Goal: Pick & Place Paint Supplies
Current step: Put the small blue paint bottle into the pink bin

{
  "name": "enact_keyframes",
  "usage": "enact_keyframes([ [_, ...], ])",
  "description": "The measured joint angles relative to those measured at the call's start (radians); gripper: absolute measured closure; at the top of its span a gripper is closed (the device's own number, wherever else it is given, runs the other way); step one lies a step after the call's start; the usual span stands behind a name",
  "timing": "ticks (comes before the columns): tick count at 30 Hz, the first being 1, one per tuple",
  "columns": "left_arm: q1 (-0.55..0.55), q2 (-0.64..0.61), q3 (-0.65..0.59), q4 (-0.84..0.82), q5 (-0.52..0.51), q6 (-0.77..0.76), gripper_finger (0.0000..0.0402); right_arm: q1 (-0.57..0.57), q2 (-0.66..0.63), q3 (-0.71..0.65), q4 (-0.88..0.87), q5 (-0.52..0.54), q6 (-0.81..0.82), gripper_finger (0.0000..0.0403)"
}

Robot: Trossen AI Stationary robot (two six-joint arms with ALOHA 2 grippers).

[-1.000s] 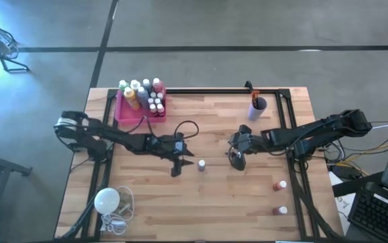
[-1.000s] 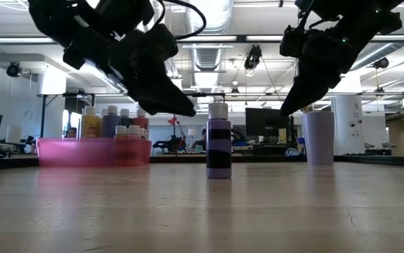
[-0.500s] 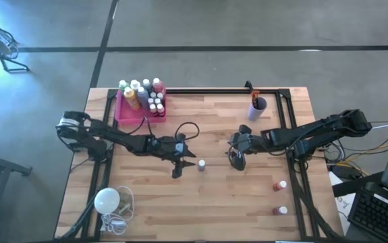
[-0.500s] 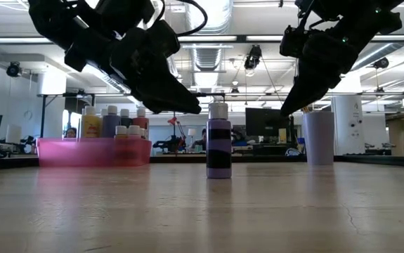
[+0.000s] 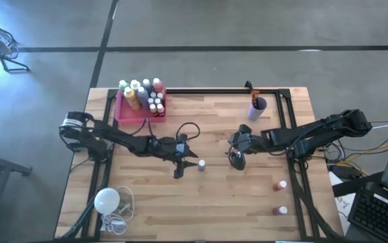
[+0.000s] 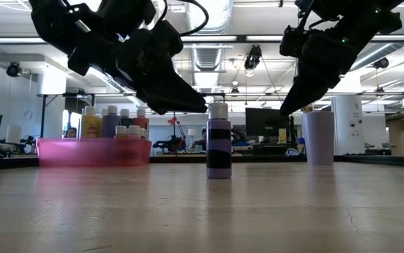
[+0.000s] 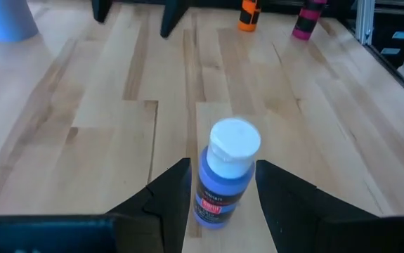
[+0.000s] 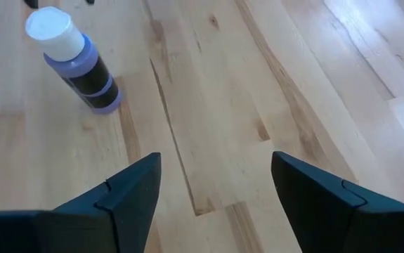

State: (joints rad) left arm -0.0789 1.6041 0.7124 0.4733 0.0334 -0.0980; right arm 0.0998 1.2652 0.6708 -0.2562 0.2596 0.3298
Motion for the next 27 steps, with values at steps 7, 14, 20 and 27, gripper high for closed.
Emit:
enact_keyframes([
  [7,-0.004,0.045,0.0,0.059,0.001,0.001,0.0236,0.0,0.0,0.0,0.0,0.006,0.003,0.0128],
  [14,-0.004,0.049,0.0,0.067,0.002,0.001,0.0236,0.0,0.0,0.0,0.0,0.006,0.003,0.0124],
  [20,-0.006,0.049,0.0,0.069,0.002,0.002,0.0236,0.0,0.0,0.0,0.0,0.006,0.003,0.0135],
  [27,-0.022,0.049,0.0,0.076,0.002,0.04,0.0236,0.0,0.0,0.0,0.0,0.006,0.003,0.0159],
])
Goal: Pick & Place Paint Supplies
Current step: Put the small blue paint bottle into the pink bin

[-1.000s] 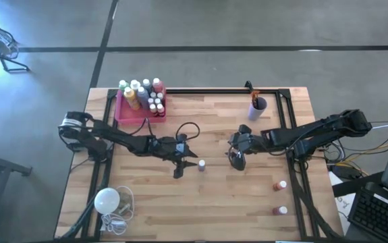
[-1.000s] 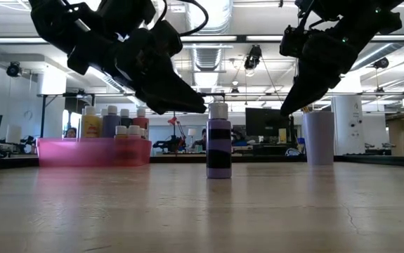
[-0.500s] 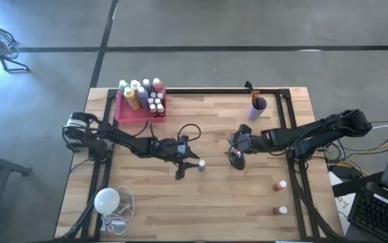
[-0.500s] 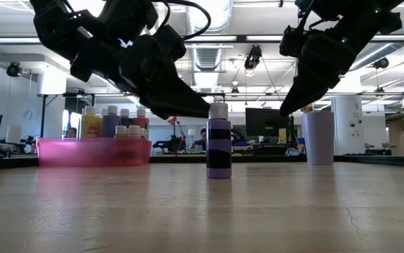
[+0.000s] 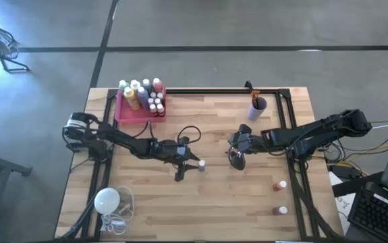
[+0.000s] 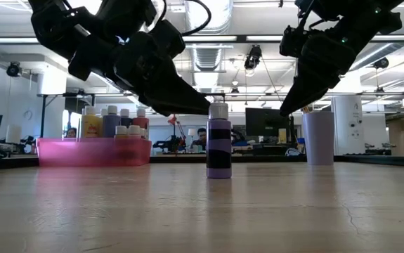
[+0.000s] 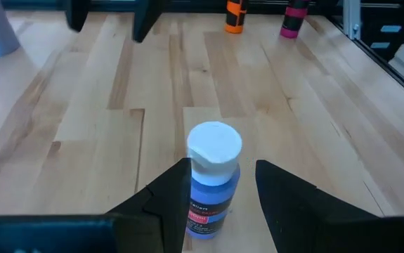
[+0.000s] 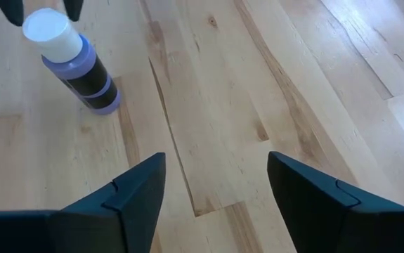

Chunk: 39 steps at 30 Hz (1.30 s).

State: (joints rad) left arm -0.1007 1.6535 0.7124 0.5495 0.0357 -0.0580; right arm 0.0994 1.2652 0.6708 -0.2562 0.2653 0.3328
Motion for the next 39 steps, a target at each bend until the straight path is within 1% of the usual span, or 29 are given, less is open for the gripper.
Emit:
enact_keyframes([
  [6,-0.007,0.0,0.0,0.01,-0.001,0.03,0.0236,0.0,0.0,0.0,0.0,0.0,0.0,0.017],
  [9,-0.007,0.0,0.0,0.009,-0.025,0.034,0.0236,0.0,0.0,0.0,0.0,0.0,0.0,0.0169],
  [22,-0.001,0.0,0.0,-0.001,-0.034,0.036,0.0236,0.0,0.0,0.0,0.0,-0.001,0.0,0.0131],
  [35,0.015,0.0,0.0,-0.005,-0.034,0.042,0.0236,0.0,0.0,0.0,0.001,-0.001,0.0,0.0111],
  [37,0.015,0.0,0.0,-0.014,-0.029,0.042,0.0233,0.0,0.0,0.0,0.001,-0.001,0.003,0.011],
  [39,0.015,0.0,0.0,-0.022,-0.022,0.034,0.022,0.0,0.0,0.0,0.001,-0.001,0.005,0.0108],
])
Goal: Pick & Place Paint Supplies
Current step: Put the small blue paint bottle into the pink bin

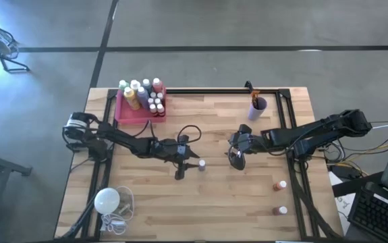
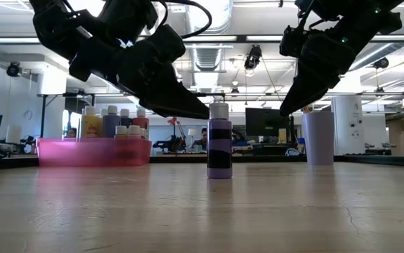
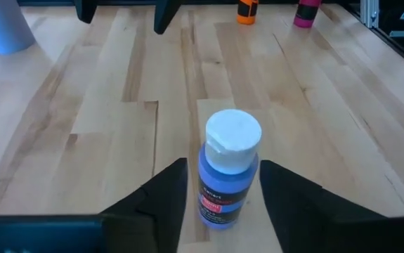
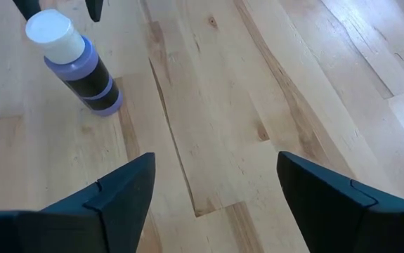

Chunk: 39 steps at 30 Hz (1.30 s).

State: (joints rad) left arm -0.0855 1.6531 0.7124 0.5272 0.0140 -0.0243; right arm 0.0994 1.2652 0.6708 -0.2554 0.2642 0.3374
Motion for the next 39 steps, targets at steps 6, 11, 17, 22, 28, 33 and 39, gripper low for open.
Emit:
enact_keyframes([
  [6,0.0,0.0,0.009,0.001,0.001,-0.012,0.0163,0.0,0.0,0.0,0.0,0.0,0.0,0.0117],
  [11,-0.003,0.0,0.027,0.003,0.001,-0.013,0.0156,0.0,0.0,0.0,0.0,0.0,0.0,0.0135],
  [17,-0.005,0.0,0.027,0.003,0.001,-0.011,0.0161,0.0,0.0,0.0,-0.002,0.0,0.0,0.0155],
  [22,-0.008,0.054,0.053,0.003,0.002,-0.008,0.0162,0.0,0.0,0.0,-0.001,-0.001,0.0,0.0167],
  [28,-0.008,0.082,0.075,-0.005,0.01,0.005,0.0163,0.0,0.0,0.0,-0.002,-0.002,0.0,0.0168],
  [33,-0.008,0.081,0.081,-0.006,0.028,0.005,0.0164,0.0,0.0,0.0,-0.003,-0.001,0.0,0.0153],
  [39,-0.008,0.084,0.081,-0.005,0.028,0.005,0.0165,0.0,0.0,-0.001,-0.003,-0.001,0.0,0.0138],
])
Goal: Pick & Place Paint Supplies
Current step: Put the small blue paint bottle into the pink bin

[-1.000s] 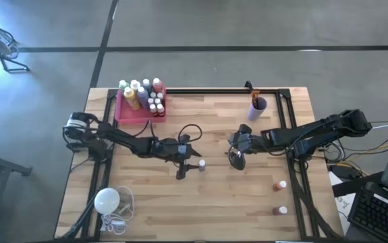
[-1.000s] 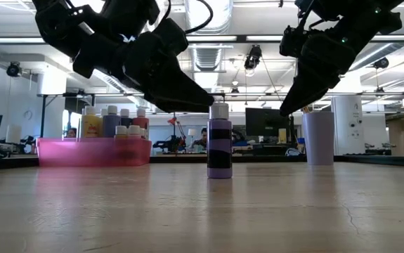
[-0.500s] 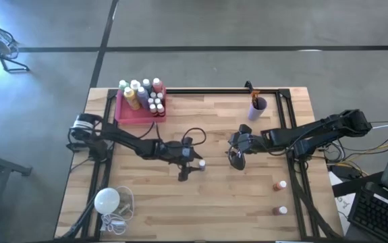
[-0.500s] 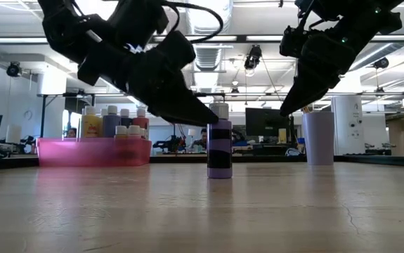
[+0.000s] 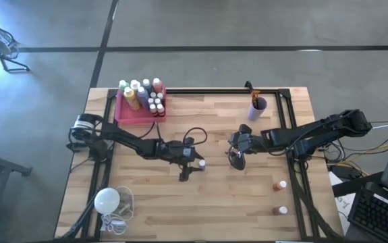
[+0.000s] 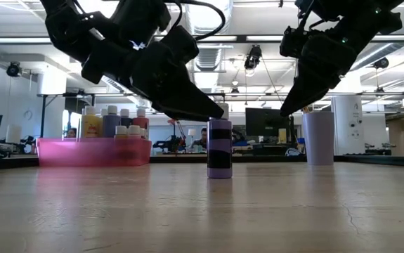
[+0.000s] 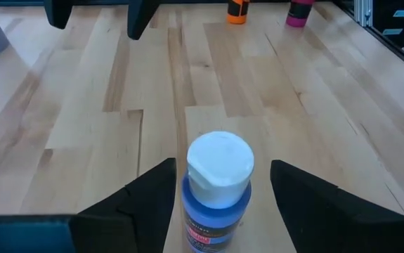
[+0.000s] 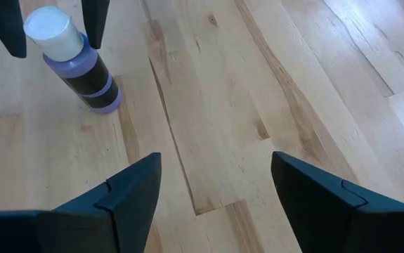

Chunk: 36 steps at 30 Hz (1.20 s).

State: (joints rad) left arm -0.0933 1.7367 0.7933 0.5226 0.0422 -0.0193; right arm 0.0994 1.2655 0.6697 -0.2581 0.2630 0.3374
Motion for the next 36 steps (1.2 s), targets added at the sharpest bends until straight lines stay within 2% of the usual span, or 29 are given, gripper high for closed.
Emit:
enact_keyframes([
  [9,0.0,0.0,0.0,0.0,0.0,0.001,0.0194,0.0,0.0,0.0,0.0,0.002,0.0,0.0129],
  [25,0.0,0.0,0.0,0.014,-0.002,0.001,0.0274,0.0,0.0,0.0,0.0,0.002,0.0,0.0181],
  [32,0.0,-0.002,0.0,0.007,-0.002,0.0,0.0275,0.0,0.0,0.0,0.0,0.002,0.0,0.0192],
  [36,0.0,-0.041,0.0,-0.065,-0.003,-0.005,0.0276,0.0,0.0,-0.005,0.001,0.001,0.0,0.0198],
])
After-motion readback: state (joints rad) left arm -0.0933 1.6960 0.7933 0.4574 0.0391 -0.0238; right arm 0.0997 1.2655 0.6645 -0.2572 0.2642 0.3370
